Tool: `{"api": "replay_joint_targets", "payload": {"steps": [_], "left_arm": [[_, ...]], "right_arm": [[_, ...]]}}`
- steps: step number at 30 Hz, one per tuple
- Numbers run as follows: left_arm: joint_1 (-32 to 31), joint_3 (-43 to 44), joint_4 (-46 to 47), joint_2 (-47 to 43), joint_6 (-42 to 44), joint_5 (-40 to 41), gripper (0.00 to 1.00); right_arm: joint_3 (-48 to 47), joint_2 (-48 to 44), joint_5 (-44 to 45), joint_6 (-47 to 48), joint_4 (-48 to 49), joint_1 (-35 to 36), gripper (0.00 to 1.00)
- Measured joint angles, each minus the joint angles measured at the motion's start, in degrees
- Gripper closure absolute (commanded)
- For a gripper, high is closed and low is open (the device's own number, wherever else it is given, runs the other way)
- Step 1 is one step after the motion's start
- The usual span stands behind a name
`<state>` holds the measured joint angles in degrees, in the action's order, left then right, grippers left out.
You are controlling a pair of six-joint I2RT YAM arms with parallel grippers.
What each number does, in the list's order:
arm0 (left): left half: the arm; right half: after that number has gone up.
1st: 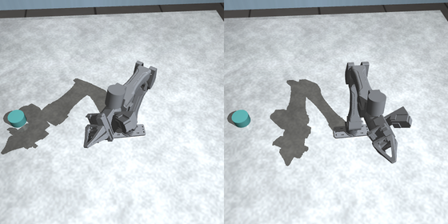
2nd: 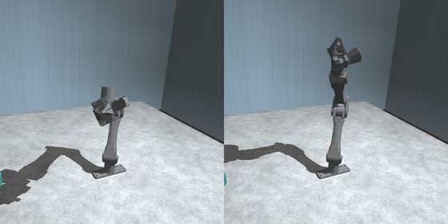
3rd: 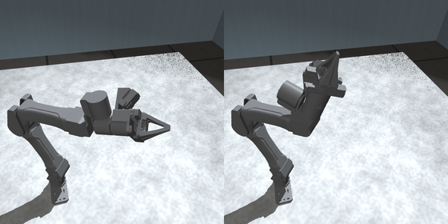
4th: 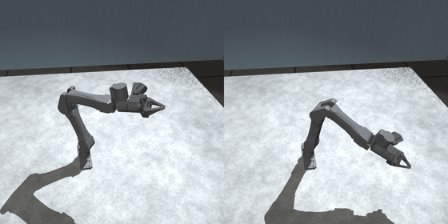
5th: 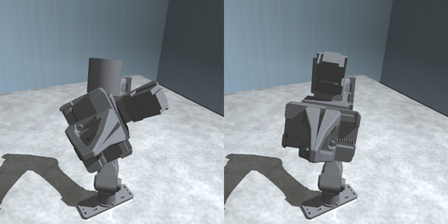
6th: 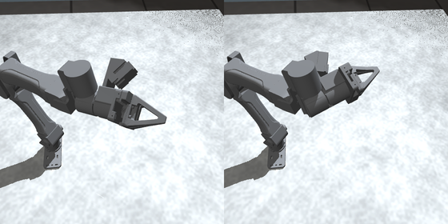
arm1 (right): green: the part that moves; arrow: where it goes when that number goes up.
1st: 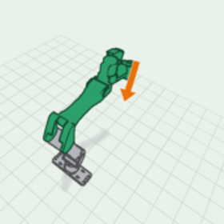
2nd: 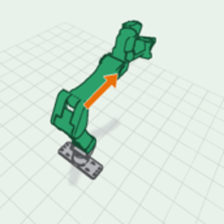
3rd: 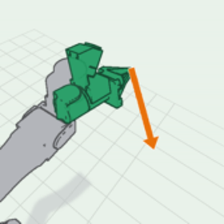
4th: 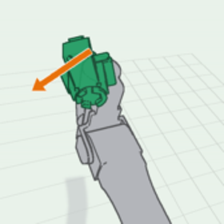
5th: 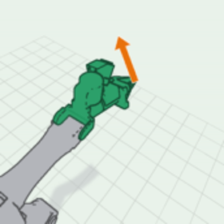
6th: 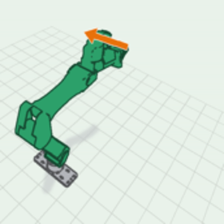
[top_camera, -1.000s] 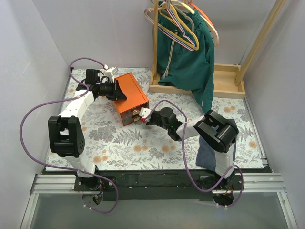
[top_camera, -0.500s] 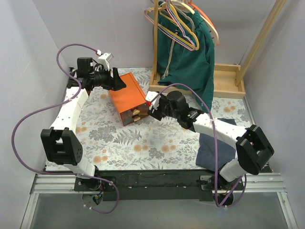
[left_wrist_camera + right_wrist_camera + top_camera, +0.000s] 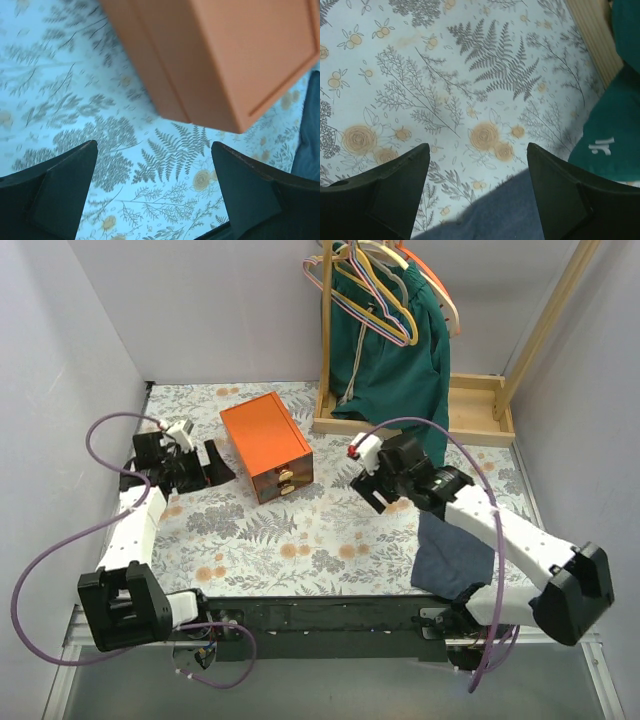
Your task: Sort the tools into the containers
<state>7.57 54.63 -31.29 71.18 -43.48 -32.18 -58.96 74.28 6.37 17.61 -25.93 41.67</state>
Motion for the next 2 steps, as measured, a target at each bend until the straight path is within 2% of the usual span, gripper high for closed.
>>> {"api": "replay_joint_targets", "payload": {"steps": [2], "left_arm": [[2.82, -4.0, -0.31, -2.01, -2.03, 1.86, 0.02]], "right_arm": [[1.62, -4.15, 0.11, -0.81, -1.11, -2.27, 0.12]]}}
